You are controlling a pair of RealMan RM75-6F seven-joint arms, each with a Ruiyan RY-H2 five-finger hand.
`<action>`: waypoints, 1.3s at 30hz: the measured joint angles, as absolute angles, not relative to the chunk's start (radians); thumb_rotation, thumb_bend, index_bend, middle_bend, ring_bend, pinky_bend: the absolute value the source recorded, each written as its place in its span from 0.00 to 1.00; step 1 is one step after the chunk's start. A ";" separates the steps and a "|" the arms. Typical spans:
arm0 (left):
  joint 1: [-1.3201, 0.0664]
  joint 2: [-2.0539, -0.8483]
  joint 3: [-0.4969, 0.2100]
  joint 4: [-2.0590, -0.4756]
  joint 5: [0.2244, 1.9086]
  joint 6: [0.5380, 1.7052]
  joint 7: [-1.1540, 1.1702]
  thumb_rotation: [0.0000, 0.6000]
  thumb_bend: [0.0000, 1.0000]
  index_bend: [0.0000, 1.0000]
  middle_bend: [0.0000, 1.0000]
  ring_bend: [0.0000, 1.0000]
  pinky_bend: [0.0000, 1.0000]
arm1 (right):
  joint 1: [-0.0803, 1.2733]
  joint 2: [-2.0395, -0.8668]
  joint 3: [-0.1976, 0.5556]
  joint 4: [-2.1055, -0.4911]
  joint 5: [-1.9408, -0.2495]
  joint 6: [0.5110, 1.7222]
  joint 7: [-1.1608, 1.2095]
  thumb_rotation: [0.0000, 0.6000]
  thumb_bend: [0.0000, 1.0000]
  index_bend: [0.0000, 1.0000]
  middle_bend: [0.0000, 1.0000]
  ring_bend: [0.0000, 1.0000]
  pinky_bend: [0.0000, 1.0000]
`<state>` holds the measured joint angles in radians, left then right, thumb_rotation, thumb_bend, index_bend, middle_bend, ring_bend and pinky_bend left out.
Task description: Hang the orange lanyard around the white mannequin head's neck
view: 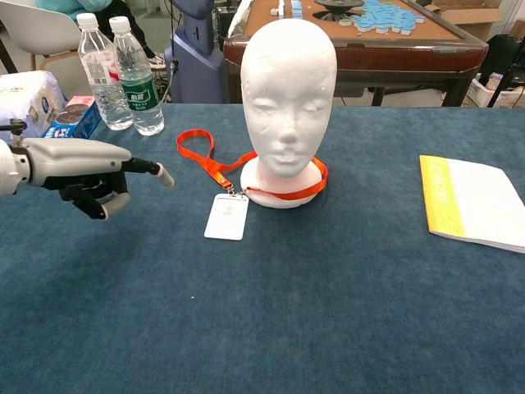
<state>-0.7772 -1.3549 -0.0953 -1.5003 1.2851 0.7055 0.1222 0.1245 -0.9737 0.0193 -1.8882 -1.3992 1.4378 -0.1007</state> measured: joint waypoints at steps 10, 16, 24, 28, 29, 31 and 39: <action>-0.835 -1.429 -0.104 -1.438 1.241 0.657 0.141 0.90 0.65 0.11 0.82 0.83 1.00 | 0.128 -1.035 -0.019 -1.837 -1.477 1.388 -0.104 1.00 0.21 0.09 0.49 0.42 0.56; -0.879 -1.477 -0.115 -1.406 1.183 0.625 0.182 0.90 0.65 0.07 0.82 0.83 1.00 | 0.121 -1.039 -0.015 -1.834 -1.482 1.393 -0.097 1.00 0.21 0.09 0.49 0.42 0.56; -0.936 -1.538 -0.129 -1.338 1.068 0.588 0.231 0.89 0.65 0.04 0.82 0.83 1.00 | 0.113 -1.038 -0.014 -1.834 -1.492 1.398 -0.084 1.00 0.21 0.09 0.49 0.42 0.56; -0.961 -1.567 -0.128 -1.289 1.009 0.569 0.253 0.89 0.65 0.03 0.82 0.83 1.00 | 0.108 -1.037 -0.013 -1.831 -1.490 1.400 -0.078 1.00 0.21 0.09 0.49 0.42 0.56; -0.967 -1.574 -0.127 -1.277 0.996 0.565 0.258 0.89 0.65 0.03 0.82 0.84 1.00 | 0.106 -1.037 -0.012 -1.831 -1.488 1.399 -0.076 1.00 0.21 0.09 0.49 0.42 0.56; -0.981 -1.588 -0.126 -1.253 0.964 0.558 0.270 0.88 0.65 0.03 0.83 0.84 1.00 | 0.105 -1.037 -0.012 -1.831 -1.488 1.398 -0.074 1.00 0.21 0.09 0.49 0.42 0.56; -1.028 -1.595 -0.095 -1.240 0.858 0.527 0.324 0.82 0.65 0.04 0.83 0.84 1.00 | 0.102 -1.036 -0.008 -1.826 -1.483 1.393 -0.059 1.00 0.21 0.09 0.49 0.42 0.56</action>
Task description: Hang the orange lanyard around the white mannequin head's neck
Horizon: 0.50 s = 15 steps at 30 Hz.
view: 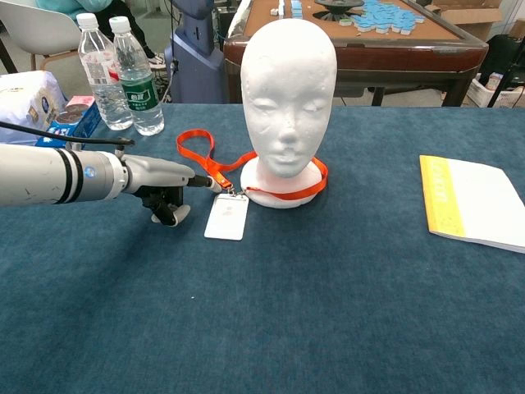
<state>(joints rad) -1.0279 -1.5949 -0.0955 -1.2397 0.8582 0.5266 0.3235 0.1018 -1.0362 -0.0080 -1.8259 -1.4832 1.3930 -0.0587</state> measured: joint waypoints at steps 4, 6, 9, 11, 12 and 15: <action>-1.042 -1.575 -0.074 -1.285 0.834 0.525 0.343 0.78 0.65 0.05 0.82 0.84 1.00 | 0.101 -1.037 -0.006 -1.823 -1.483 1.390 -0.053 1.00 0.21 0.09 0.49 0.42 0.56; -1.048 -1.563 -0.062 -1.316 0.824 0.529 0.352 0.76 0.65 0.05 0.82 0.84 1.00 | 0.101 -1.037 -0.006 -1.822 -1.482 1.388 -0.050 1.00 0.21 0.09 0.49 0.42 0.56; -1.056 -1.543 -0.044 -1.365 0.812 0.534 0.365 0.75 0.65 0.06 0.82 0.84 1.00 | 0.100 -1.037 -0.005 -1.821 -1.481 1.387 -0.046 1.00 0.21 0.09 0.49 0.42 0.56; -1.062 -1.531 -0.033 -1.396 0.806 0.540 0.374 0.73 0.65 0.06 0.82 0.83 1.00 | 0.098 -1.037 -0.004 -1.821 -1.481 1.387 -0.043 1.00 0.21 0.09 0.49 0.42 0.56; -1.065 -1.523 -0.027 -1.418 0.803 0.545 0.380 0.72 0.65 0.06 0.82 0.83 1.00 | 0.098 -1.037 -0.004 -1.821 -1.481 1.387 -0.042 1.00 0.21 0.09 0.49 0.42 0.56; -1.072 -1.502 -0.011 -1.478 0.794 0.560 0.392 0.71 0.65 0.06 0.82 0.83 1.00 | 0.097 -1.037 -0.003 -1.821 -1.481 1.386 -0.039 1.00 0.21 0.09 0.49 0.42 0.56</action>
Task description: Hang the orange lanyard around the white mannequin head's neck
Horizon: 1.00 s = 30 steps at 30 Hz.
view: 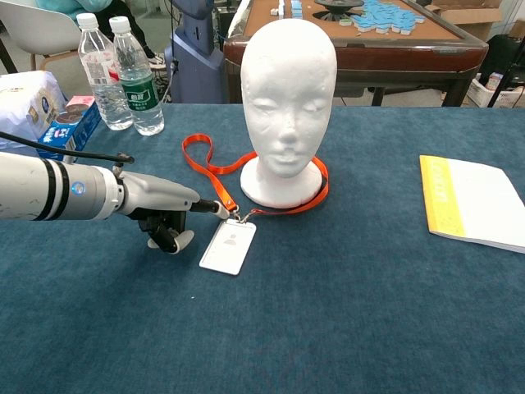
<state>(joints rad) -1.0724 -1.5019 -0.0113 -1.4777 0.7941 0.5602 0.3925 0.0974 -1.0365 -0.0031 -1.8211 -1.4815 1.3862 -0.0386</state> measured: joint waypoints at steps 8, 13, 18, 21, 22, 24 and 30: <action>-1.085 -1.444 0.024 -1.640 0.780 0.616 0.416 0.70 0.65 0.06 0.81 0.82 1.00 | 0.098 -1.036 0.001 -1.819 -1.485 1.385 -0.027 1.00 0.21 0.09 0.49 0.42 0.56; -1.079 -1.399 0.052 -1.727 0.787 0.666 0.429 0.71 0.65 0.06 0.81 0.82 1.00 | 0.099 -1.037 0.003 -1.816 -1.489 1.384 -0.015 1.00 0.21 0.09 0.49 0.42 0.56; -1.055 -1.362 0.076 -1.778 0.803 0.732 0.438 0.78 0.65 0.06 0.80 0.81 1.00 | 0.096 -1.037 0.004 -1.807 -1.488 1.385 -0.008 1.00 0.21 0.09 0.49 0.42 0.56; -1.021 -1.319 0.087 -1.823 0.834 0.788 0.430 0.78 0.65 0.06 0.78 0.80 1.00 | 0.094 -1.036 0.007 -1.801 -1.480 1.385 0.000 1.00 0.21 0.09 0.49 0.42 0.56; -1.009 -1.302 0.090 -1.837 0.846 0.806 0.425 0.78 0.65 0.06 0.77 0.79 1.00 | 0.094 -1.036 0.008 -1.798 -1.475 1.385 0.005 1.00 0.21 0.09 0.49 0.42 0.56; -0.978 -1.257 0.100 -1.872 0.876 0.845 0.412 0.77 0.64 0.06 0.77 0.78 1.00 | 0.093 -1.034 0.012 -1.793 -1.468 1.385 0.014 1.00 0.21 0.09 0.49 0.42 0.56; -0.860 -1.132 0.141 -1.946 0.986 0.960 0.362 0.78 0.65 0.06 0.74 0.75 1.00 | 0.092 -1.033 0.033 -1.780 -1.445 1.392 0.042 1.00 0.21 0.09 0.49 0.42 0.56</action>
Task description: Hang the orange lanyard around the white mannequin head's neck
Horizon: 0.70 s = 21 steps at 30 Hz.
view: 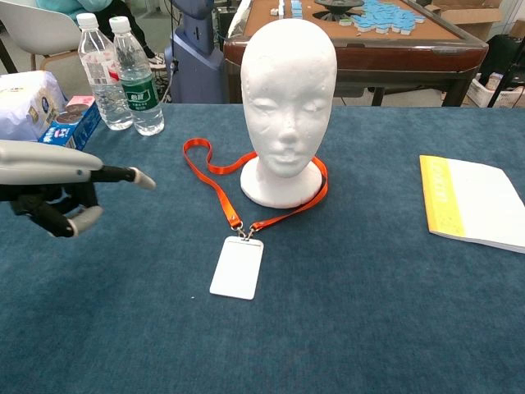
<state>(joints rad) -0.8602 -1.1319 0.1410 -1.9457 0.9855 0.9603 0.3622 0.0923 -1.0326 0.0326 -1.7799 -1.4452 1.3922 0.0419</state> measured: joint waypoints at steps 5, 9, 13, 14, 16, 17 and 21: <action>-0.752 -1.077 0.167 -1.953 1.064 1.066 0.304 0.77 0.65 0.08 0.73 0.73 0.99 | 0.101 -1.036 0.039 -1.771 -1.432 1.371 0.053 1.00 0.21 0.09 0.49 0.42 0.56; -0.648 -1.051 0.177 -1.918 1.106 1.162 0.223 0.75 0.65 0.10 0.73 0.72 0.99 | 0.109 -1.047 0.045 -1.768 -1.426 1.360 0.059 1.00 0.21 0.09 0.49 0.42 0.56; -0.563 -1.043 0.170 -1.866 1.144 1.253 0.167 0.63 0.59 0.12 0.71 0.69 0.96 | 0.116 -1.054 0.050 -1.761 -1.418 1.349 0.064 1.00 0.21 0.09 0.49 0.42 0.56; -0.544 -1.045 0.165 -1.852 1.151 1.277 0.153 0.59 0.53 0.13 0.69 0.67 0.94 | 0.117 -1.055 0.051 -1.760 -1.415 1.346 0.066 1.00 0.21 0.09 0.49 0.41 0.56; -0.500 -1.052 0.152 -1.811 1.164 1.332 0.121 0.56 0.44 0.13 0.64 0.61 0.91 | 0.117 -1.057 0.053 -1.758 -1.406 1.342 0.073 1.00 0.21 0.09 0.48 0.40 0.55; -0.481 -1.055 0.146 -1.792 1.168 1.352 0.110 0.55 0.40 0.13 0.59 0.55 0.89 | 0.116 -1.056 0.053 -1.757 -1.402 1.340 0.077 1.00 0.21 0.09 0.47 0.39 0.54; -0.406 -1.081 0.131 -1.736 1.196 1.420 0.093 0.54 0.37 0.13 0.49 0.43 0.74 | 0.113 -1.036 0.048 -1.762 -1.402 1.332 0.105 1.00 0.20 0.09 0.43 0.33 0.45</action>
